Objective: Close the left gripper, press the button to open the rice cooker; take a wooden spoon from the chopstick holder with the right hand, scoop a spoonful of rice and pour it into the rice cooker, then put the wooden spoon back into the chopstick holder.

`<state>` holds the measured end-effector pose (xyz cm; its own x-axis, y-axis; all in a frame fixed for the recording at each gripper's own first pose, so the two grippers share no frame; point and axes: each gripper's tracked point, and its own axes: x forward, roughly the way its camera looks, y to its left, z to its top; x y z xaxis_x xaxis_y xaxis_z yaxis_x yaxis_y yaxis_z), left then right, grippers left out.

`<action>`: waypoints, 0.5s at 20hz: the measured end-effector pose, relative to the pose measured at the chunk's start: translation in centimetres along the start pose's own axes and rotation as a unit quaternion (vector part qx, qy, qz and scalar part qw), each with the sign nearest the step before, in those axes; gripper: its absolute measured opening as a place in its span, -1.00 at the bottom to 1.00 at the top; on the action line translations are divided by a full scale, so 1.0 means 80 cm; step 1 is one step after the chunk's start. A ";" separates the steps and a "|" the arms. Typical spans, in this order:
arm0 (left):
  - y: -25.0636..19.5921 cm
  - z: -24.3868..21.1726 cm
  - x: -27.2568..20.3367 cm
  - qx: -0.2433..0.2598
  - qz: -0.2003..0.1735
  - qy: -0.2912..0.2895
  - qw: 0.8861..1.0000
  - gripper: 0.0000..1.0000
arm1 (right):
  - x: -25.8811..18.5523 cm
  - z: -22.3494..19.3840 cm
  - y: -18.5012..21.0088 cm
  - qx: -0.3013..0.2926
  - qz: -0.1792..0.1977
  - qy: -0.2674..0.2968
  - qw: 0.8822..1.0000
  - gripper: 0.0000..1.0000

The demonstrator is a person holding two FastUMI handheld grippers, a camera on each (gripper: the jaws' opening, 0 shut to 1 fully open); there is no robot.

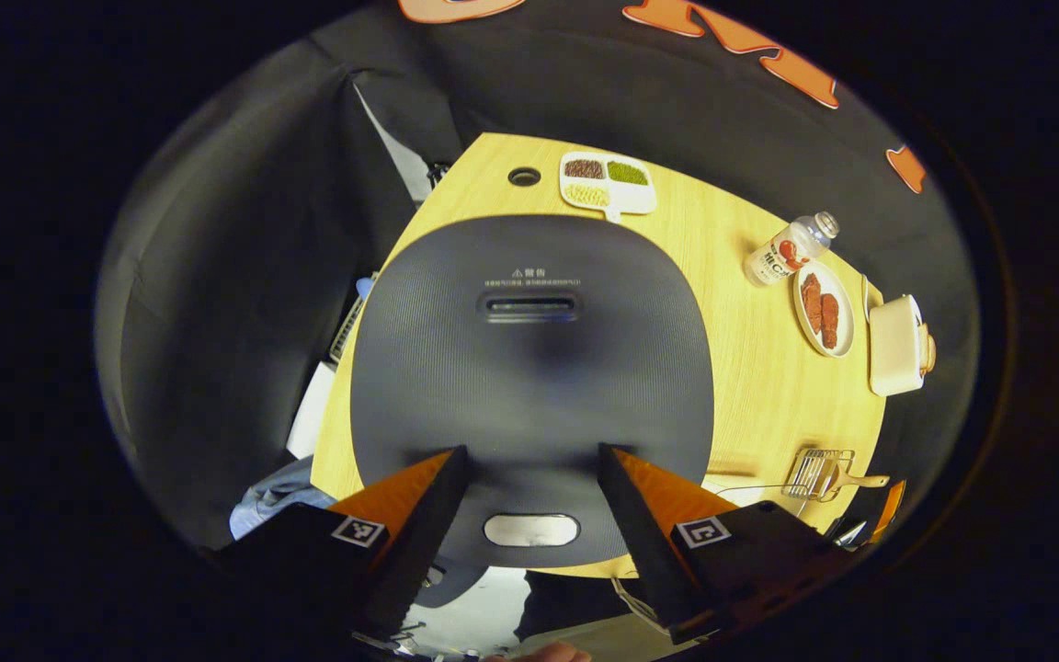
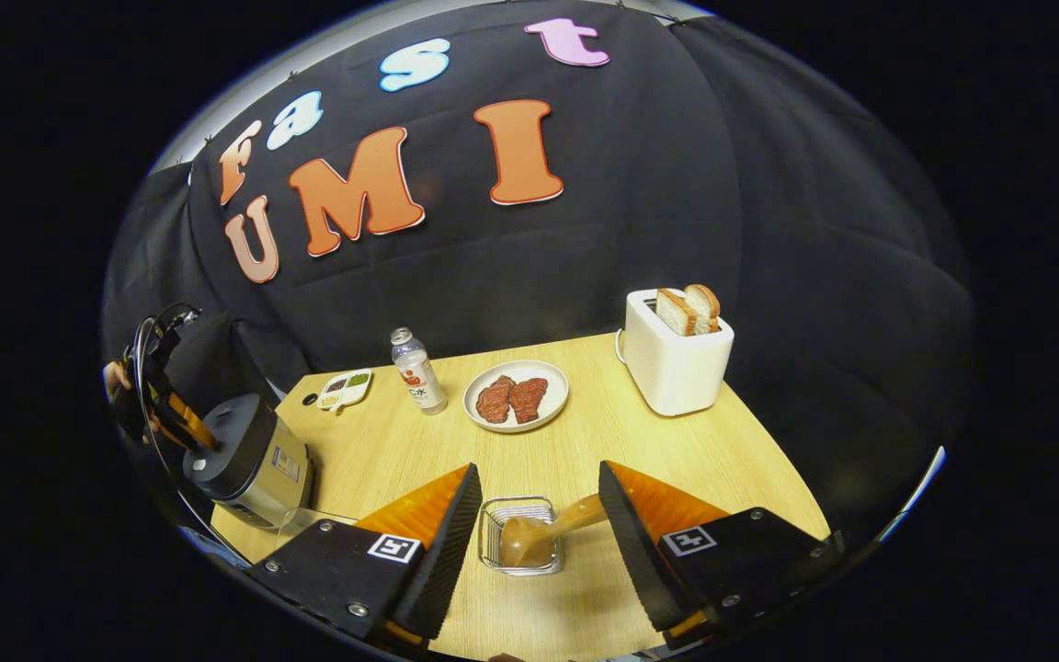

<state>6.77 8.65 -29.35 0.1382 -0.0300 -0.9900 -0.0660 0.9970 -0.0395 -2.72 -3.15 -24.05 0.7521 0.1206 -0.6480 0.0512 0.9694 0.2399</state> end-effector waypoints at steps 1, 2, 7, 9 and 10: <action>-0.001 -0.004 -0.003 -0.003 -0.002 0.006 1.000 0.95 | 0.000 0.000 0.008 -0.005 0.005 0.000 1.000 0.61; 0.008 -0.009 -0.013 -0.004 -0.001 -0.008 1.000 0.96 | 0.000 0.003 0.018 -0.011 0.010 -0.004 1.000 0.61; 0.003 -0.017 -0.021 0.024 -0.003 -0.128 0.991 0.98 | -0.010 0.021 0.053 -0.056 0.036 -0.038 0.997 0.64; 0.004 -0.017 -0.025 0.025 -0.004 -0.184 0.983 0.94 | -0.013 0.031 0.068 -0.067 0.047 -0.053 0.995 0.67; 0.005 -0.017 -0.026 0.022 -0.004 -0.205 0.978 0.94 | -0.014 0.036 0.075 -0.071 0.050 -0.060 0.994 0.68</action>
<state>5.11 8.98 -27.48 0.5244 -0.0160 -0.8513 -0.0226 0.9992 -0.0327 -1.38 1.91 -19.81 0.8217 0.2005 -0.5335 -0.1153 0.9752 0.1888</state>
